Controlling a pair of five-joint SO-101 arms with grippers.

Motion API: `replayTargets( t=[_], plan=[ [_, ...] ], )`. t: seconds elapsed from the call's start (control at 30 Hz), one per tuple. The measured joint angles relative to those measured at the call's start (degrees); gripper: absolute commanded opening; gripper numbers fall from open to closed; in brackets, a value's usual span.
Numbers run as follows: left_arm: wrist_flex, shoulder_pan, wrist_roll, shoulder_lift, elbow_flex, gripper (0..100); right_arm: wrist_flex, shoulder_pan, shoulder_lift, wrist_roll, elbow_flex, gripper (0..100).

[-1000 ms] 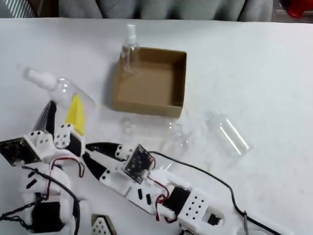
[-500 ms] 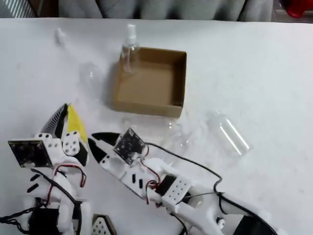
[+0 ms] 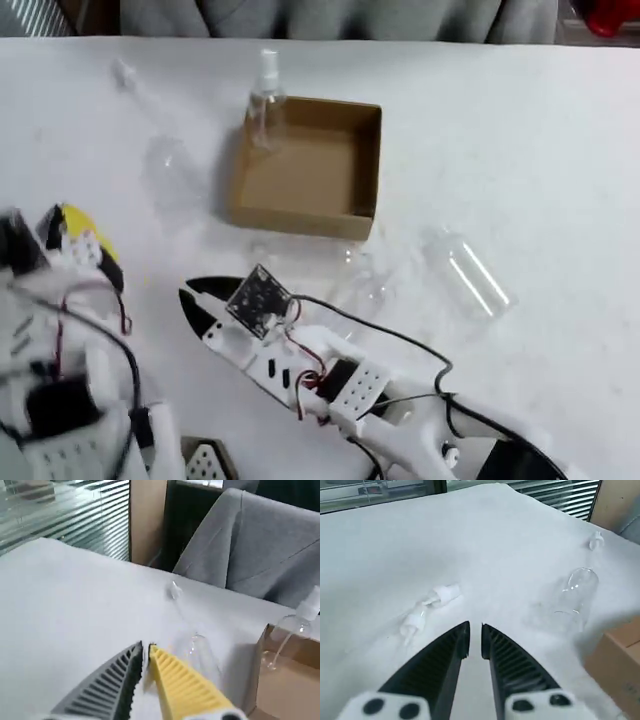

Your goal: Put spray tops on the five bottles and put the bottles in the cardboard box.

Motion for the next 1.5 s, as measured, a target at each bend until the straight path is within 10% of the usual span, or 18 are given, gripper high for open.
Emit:
replayTargets(
  t=[1.5],
  plan=[
    [-6.33,2.90,3.96,119.30,-88.70,12,2.11,0.18,0.00,3.25,0.00,1.5]
  ],
)
